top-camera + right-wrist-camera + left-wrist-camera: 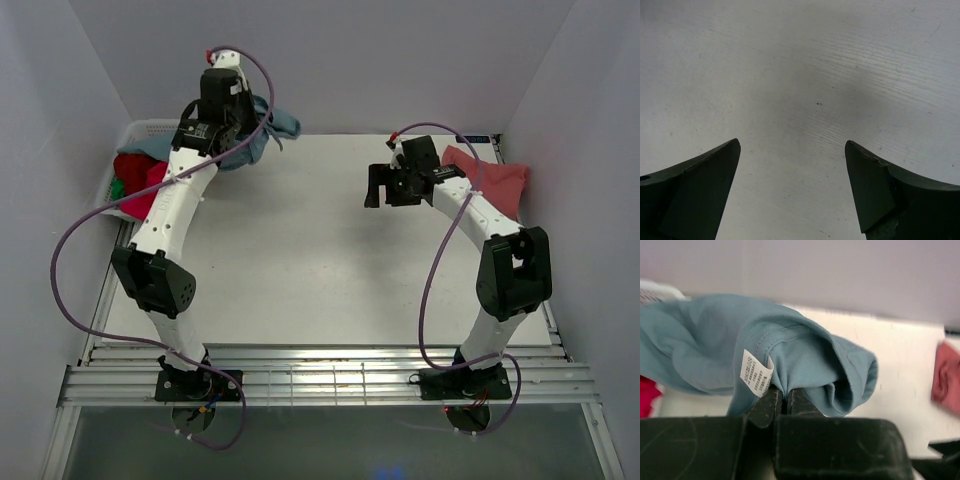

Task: Fold and stack the t-shirts
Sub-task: Move the tshirt to the center of the board

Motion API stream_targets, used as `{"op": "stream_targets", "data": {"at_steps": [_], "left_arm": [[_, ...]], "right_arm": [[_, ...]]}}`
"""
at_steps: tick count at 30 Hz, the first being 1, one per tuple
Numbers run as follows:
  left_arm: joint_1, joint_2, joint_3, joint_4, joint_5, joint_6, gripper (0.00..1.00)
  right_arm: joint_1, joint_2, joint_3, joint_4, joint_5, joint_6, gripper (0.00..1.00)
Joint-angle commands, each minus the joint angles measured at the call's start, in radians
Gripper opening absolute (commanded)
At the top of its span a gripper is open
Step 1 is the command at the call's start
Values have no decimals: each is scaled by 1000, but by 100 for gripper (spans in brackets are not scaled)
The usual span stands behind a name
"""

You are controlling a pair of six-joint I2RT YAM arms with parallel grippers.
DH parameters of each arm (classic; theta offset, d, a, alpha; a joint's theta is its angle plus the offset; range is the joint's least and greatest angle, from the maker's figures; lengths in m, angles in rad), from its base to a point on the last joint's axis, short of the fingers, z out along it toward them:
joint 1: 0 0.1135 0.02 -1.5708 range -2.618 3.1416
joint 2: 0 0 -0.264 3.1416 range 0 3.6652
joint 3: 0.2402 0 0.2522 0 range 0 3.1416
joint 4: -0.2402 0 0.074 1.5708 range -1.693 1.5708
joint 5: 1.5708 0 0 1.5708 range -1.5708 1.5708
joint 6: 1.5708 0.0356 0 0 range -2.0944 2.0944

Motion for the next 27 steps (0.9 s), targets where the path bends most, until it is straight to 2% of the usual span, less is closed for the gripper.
{"op": "stream_targets", "data": {"at_steps": [1, 5, 11, 17, 22, 26, 27], "left_arm": [[-51, -9, -119, -33, 156, 0, 0], [-79, -35, -222, 45, 356, -7, 0], [-190, 55, -273, 94, 465, -10, 0], [-304, 201, -207, 162, 517, -38, 0], [-349, 302, -120, 203, 552, -55, 0], [-358, 336, -129, 229, 502, -37, 0], [-358, 329, -138, 245, 488, -24, 6]], "right_arm": [[6, -63, -36, 40, 41, -15, 91], [6, -91, -53, 46, 75, -2, 91], [6, -151, -50, 18, 140, -5, 91], [6, -210, -90, 3, 161, -15, 91], [6, -253, -163, 20, 193, -4, 91], [6, -275, -176, 26, 189, 1, 91], [6, -276, -176, 29, 186, 2, 91]]}}
